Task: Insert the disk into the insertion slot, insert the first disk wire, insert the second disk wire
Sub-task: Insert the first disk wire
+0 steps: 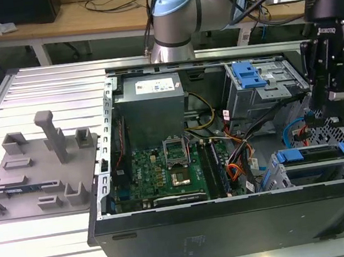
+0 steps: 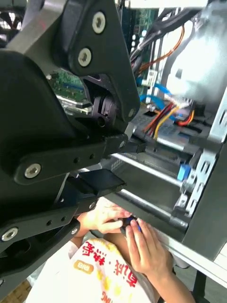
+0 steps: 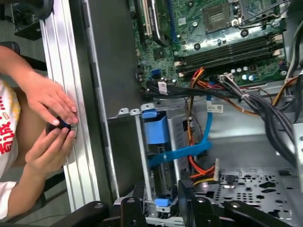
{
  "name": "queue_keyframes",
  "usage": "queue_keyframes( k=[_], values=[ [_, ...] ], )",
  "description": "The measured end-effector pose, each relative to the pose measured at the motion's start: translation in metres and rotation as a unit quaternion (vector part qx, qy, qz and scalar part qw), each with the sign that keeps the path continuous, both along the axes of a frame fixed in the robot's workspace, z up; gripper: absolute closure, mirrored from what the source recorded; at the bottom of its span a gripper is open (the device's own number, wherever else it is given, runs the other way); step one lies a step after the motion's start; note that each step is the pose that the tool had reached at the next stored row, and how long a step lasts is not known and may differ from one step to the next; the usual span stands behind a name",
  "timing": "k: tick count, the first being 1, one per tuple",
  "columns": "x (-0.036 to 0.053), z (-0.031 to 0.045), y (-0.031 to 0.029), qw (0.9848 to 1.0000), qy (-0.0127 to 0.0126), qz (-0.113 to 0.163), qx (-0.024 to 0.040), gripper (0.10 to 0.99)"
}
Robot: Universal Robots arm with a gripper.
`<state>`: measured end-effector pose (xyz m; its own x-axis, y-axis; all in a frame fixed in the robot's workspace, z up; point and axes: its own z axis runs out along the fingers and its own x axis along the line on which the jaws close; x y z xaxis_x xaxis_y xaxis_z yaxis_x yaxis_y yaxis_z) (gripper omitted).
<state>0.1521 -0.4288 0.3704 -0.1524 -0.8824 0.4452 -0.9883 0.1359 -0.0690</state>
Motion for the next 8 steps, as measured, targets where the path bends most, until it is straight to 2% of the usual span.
queue_keyframes(
  k=[3,8],
  values=[
    [0.0,-0.0041,0.0097,1.0,-0.0003,0.004,-0.0004,0.675],
    [-0.0003,-0.0107,0.0101,0.9994,-0.0008,0.033,-0.0005,0.675]
  ],
)
